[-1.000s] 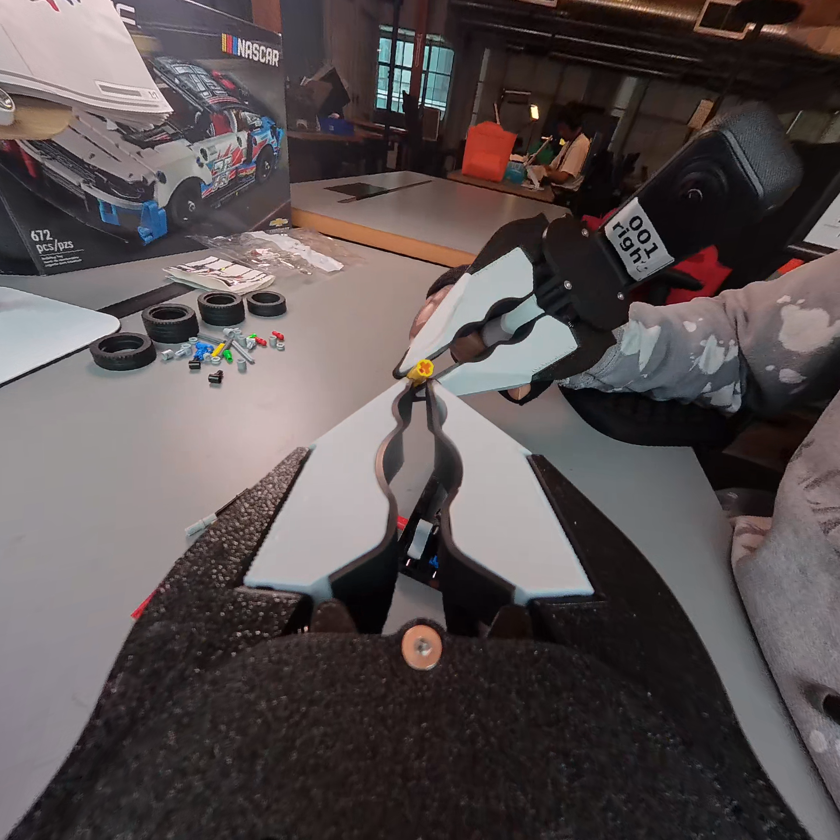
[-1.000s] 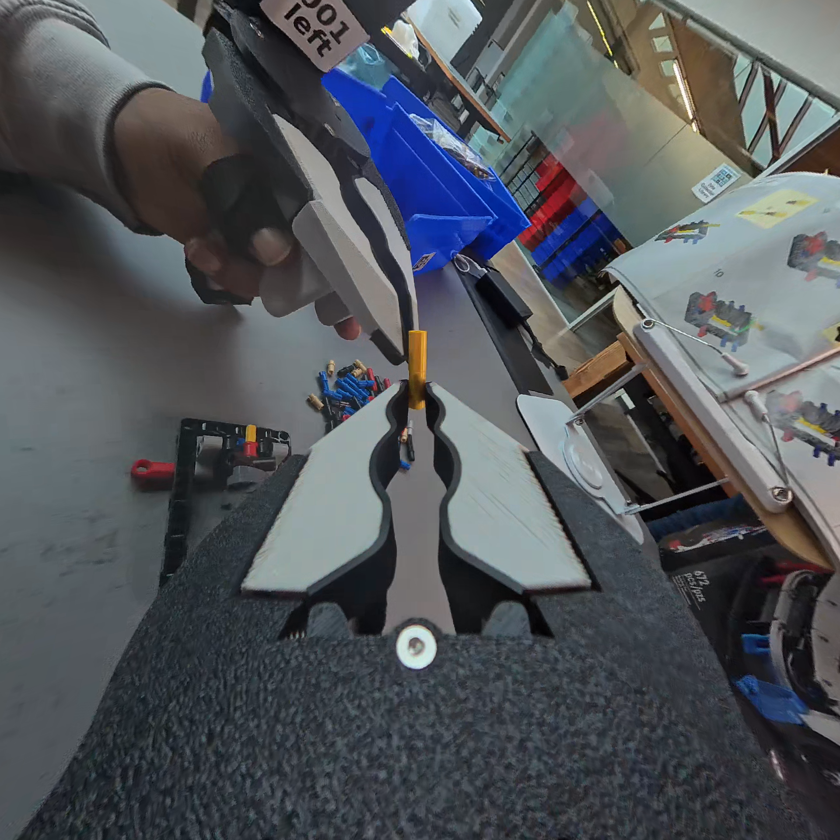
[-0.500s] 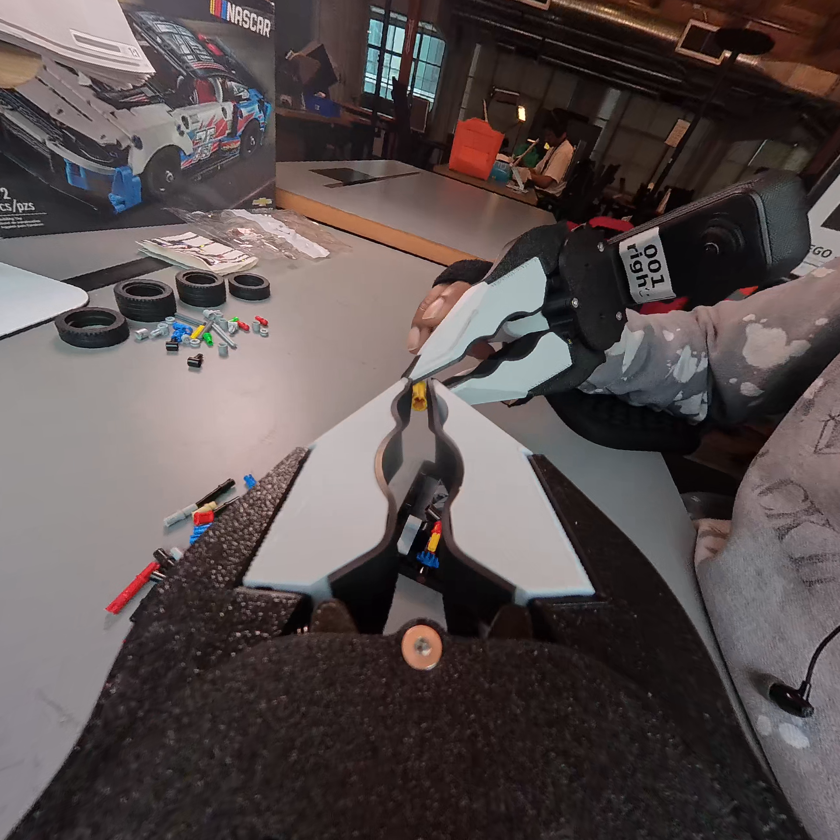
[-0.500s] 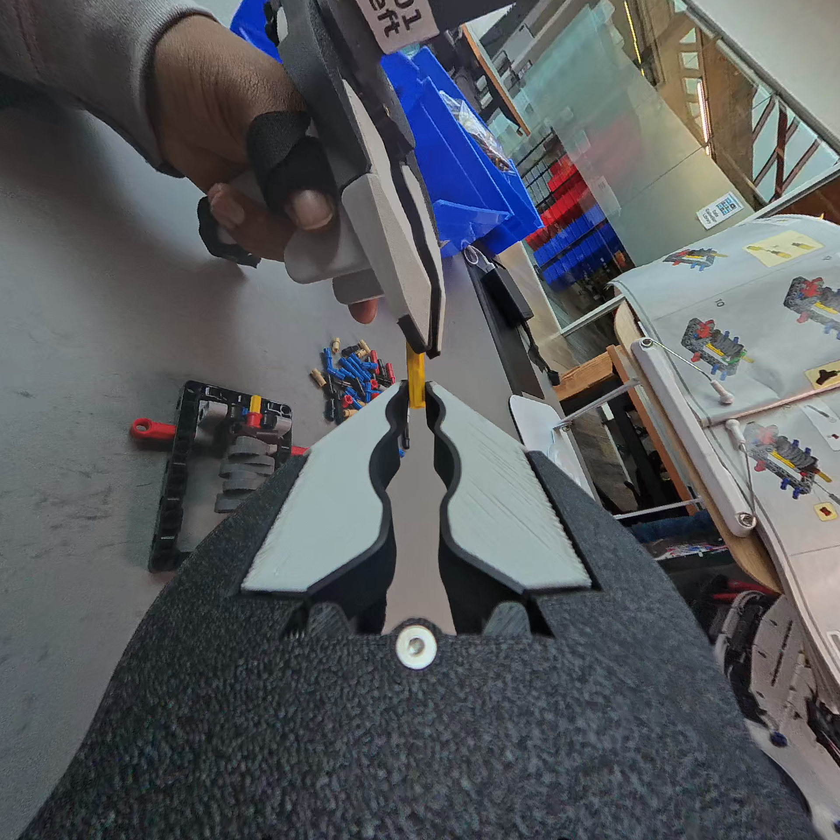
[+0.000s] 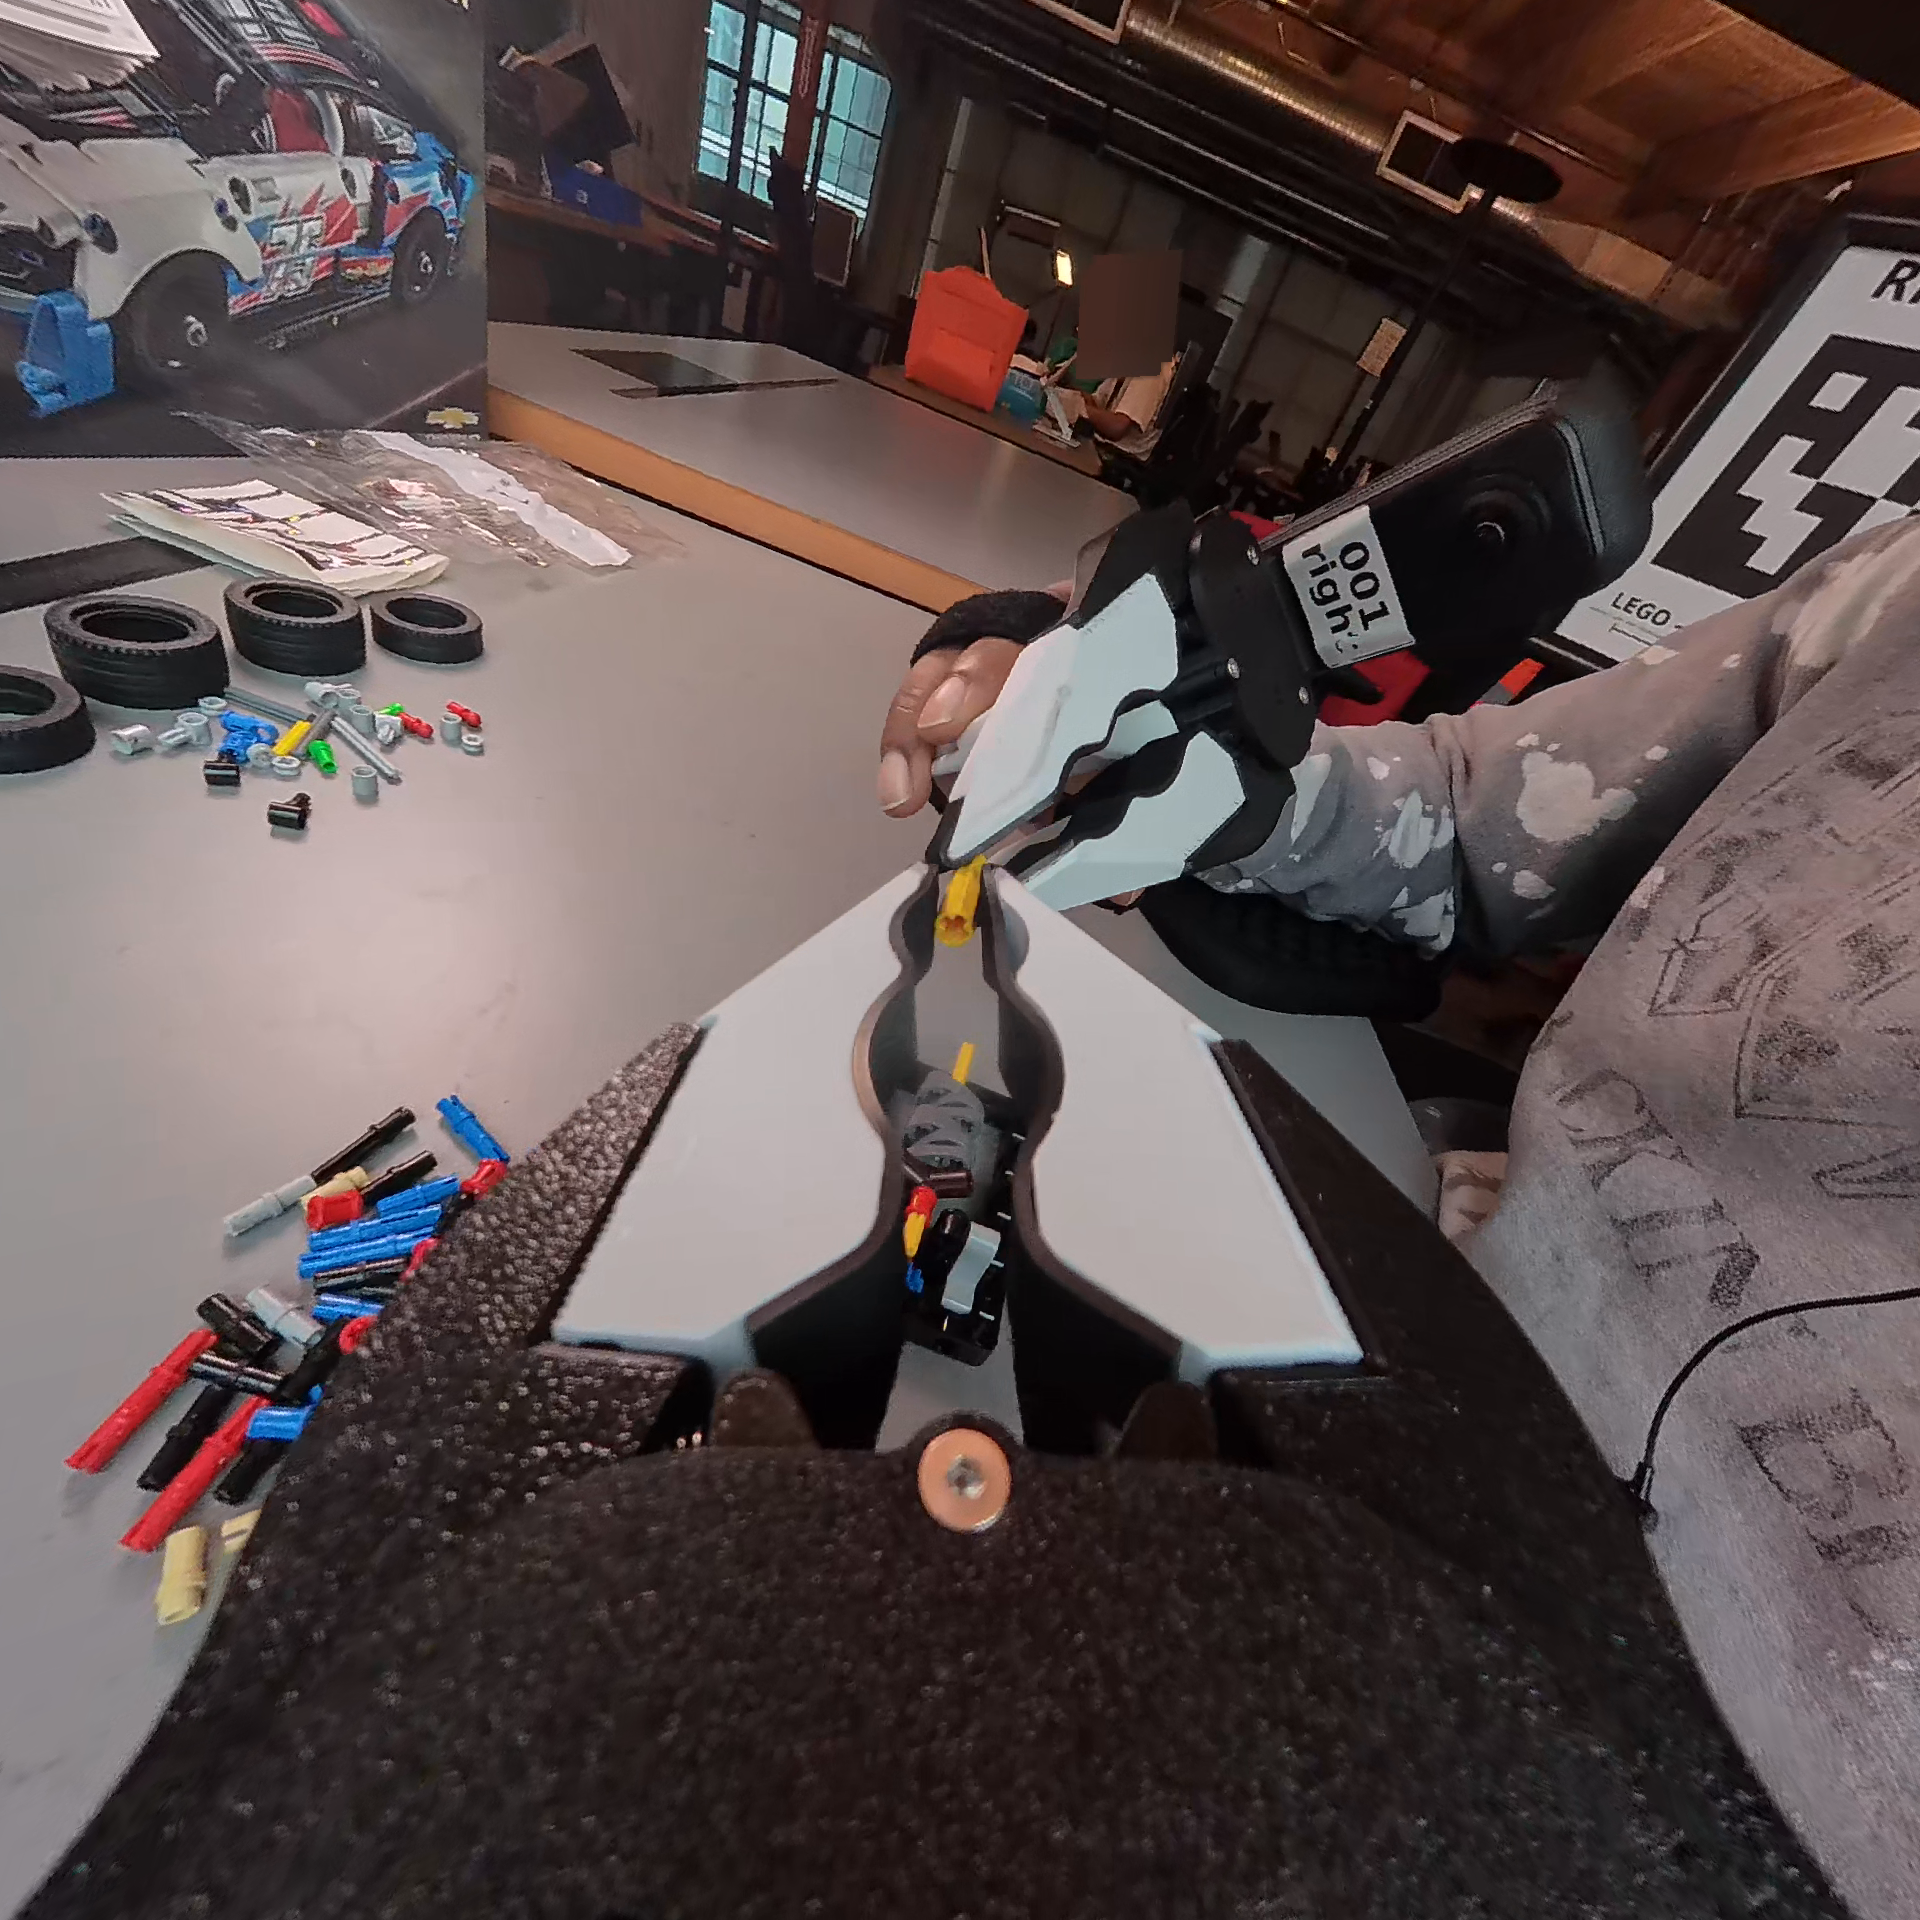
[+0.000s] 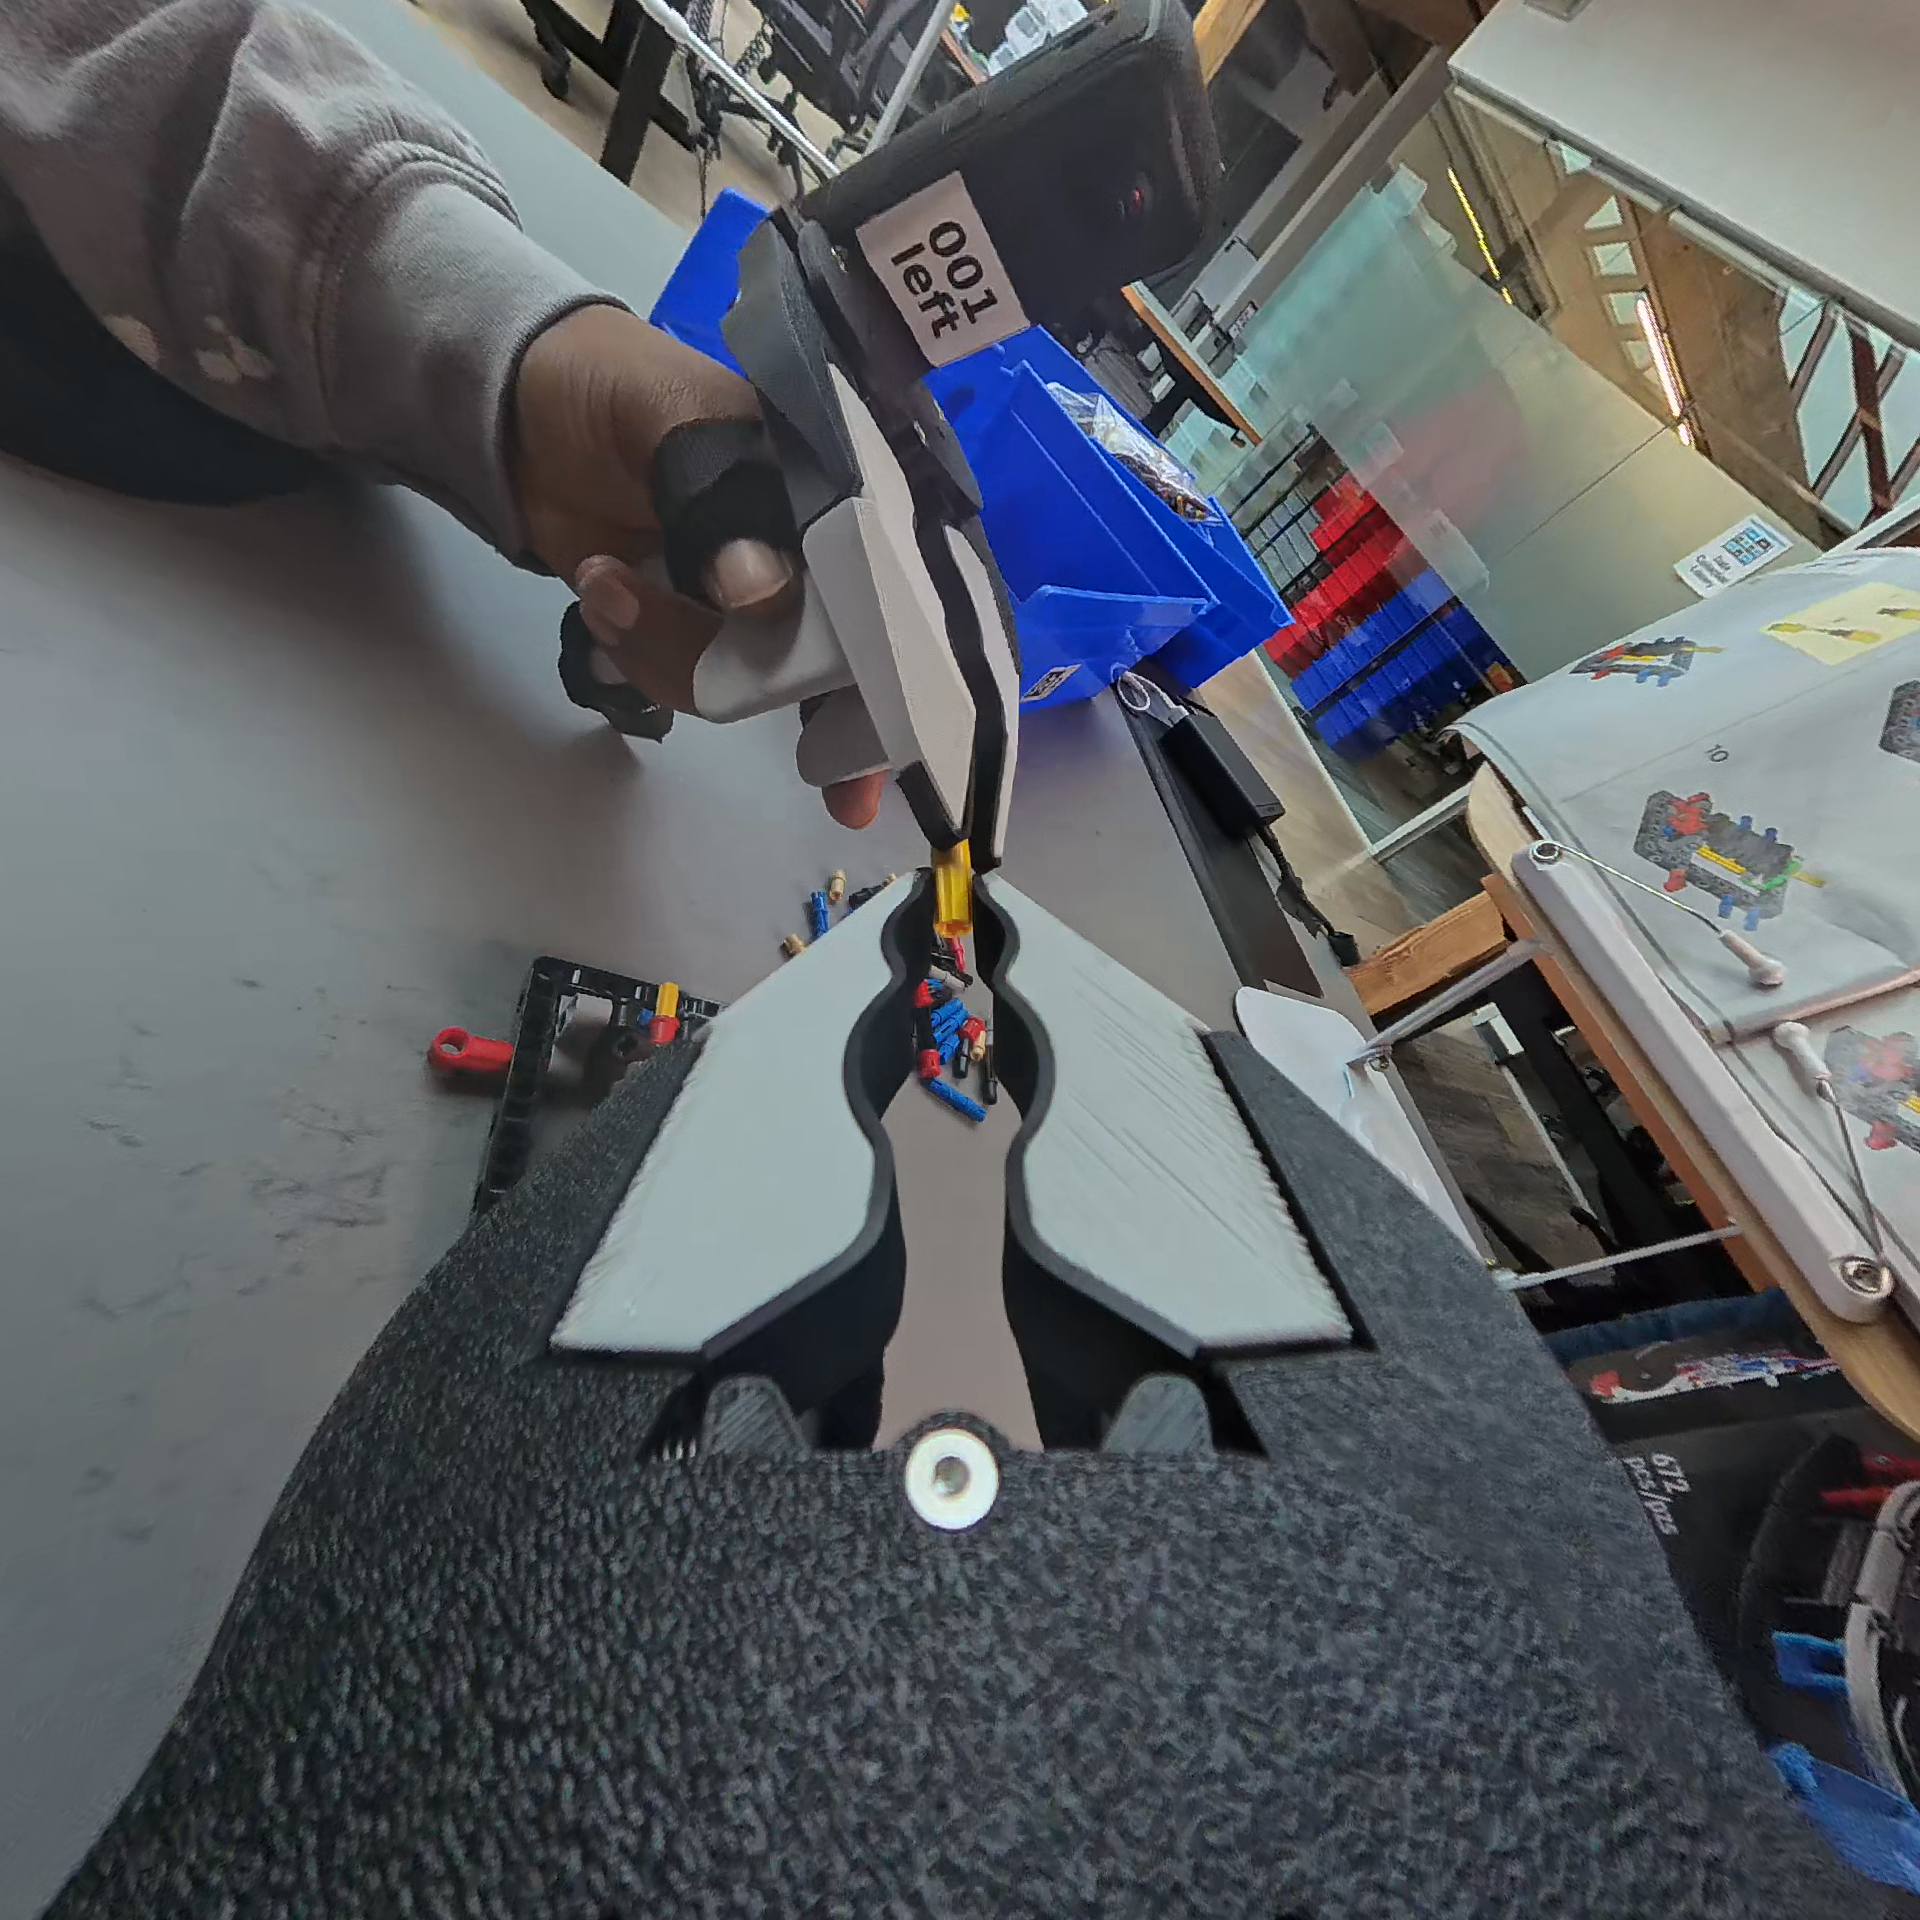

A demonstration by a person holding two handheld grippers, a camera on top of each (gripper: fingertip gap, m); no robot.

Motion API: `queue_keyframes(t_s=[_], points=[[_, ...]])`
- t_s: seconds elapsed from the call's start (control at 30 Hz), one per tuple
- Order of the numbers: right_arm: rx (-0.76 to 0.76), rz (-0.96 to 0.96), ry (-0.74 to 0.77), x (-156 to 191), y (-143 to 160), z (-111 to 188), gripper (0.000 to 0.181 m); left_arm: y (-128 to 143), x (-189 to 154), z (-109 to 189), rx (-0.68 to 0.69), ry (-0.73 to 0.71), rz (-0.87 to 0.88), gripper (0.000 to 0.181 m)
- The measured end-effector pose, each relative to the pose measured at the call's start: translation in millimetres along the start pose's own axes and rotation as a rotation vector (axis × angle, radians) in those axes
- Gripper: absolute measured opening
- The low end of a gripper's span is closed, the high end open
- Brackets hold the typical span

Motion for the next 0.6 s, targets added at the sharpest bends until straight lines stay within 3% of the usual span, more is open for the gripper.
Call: queue_keyframes(t_s=[0.03,0.27,0.6], points=[[-0.018,-0.024,-0.006,-0.9,-0.6,0.7,0.007,-0.6,-0.6,0.3,-0.006,0.016,0.010,0.007],[-0.194,-0.278,-0.117,-6.1,-4.8,8.0,0.007,-4.1,-9.1,1.9,-0.023,0.148,0.076,0.007],[-0.184,-0.177,-0.098,-3.0,-12.1,9.8,0.007,-1.7,-9.2,0.7,-0.022,0.270,0.224,0.006]])
Point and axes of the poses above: each gripper's, where its closed fingertips meet, z back along the fingers, y out of its underside, x = y × z across the jaws, the point moved 7 cm from there along z, back along the fingers, and after that the axes turned 9 degrees about z, right-handed, at the moved point
